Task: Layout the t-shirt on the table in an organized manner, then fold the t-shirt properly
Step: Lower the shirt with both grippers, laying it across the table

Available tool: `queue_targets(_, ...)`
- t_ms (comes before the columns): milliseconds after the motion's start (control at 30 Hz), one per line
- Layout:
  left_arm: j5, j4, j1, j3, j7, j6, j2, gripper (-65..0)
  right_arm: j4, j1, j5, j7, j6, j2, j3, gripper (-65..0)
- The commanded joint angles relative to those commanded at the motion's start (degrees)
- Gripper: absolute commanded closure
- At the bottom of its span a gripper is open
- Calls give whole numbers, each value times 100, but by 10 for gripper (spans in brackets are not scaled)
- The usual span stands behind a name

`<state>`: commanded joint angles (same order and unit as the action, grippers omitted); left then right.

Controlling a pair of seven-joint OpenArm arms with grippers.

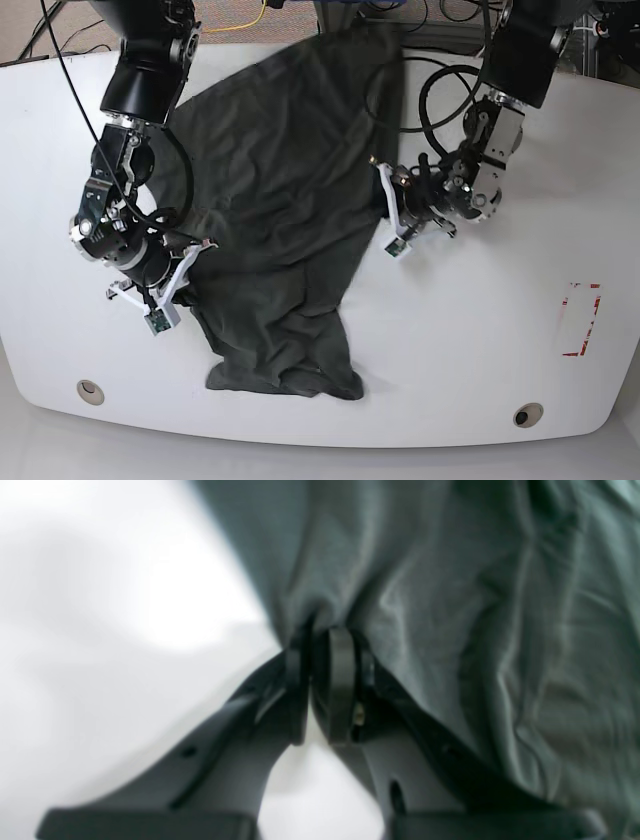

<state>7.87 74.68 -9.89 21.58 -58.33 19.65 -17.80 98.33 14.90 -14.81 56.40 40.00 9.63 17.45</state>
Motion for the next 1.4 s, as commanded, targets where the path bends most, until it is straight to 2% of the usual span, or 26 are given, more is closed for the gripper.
queue_targets(167, -369, -35, -193, -149, 176, 484, -308, -63, 527, -589, 26, 0, 0, -18, 9, -11)
queue_targets(433, -563, -35, -607, -360, 185, 879, -501, -88, 1064, -1442, 18, 0, 0, -114, 9, -11)
queue_targets(567, -563, -35, -888, -369, 185, 1073, -501, -88, 1240, -1679, 53, -9, 0, -281, 9, -13)
queue_targets(733, -563, 62, -1160, -360, 149, 1319, -448, -89, 1284, -1758, 53, -9, 0, -308, 9, -13)
queue_targets(867, -563, 255, -1292, -369, 88, 1424, -255, -90, 1275, -1741, 53, -9, 0, -316, 9, -14)
queue_targets(1033, -545, 677, -1336, -369, -167, 1705, -132, -93, 1266, -1732, 44, -9, 0, -316, -9, -21)
queue_targets(1133, -545, 967, -1310, -378, -229, 1802, -35, -143, 1257, -1732, 18, -9, 0, -334, -18, -111)
queue_targets(1233, -545, 1257, -1222, -387, -387, 1811, -26, -239, 1240, -1723, 79, -9, 0, -554, -9, -311)
queue_targets(1400, -536, 1802, -976, -440, -466, 1811, -26, -356, 1125, -1512, 79, -26, 0, -677, 9, -609)
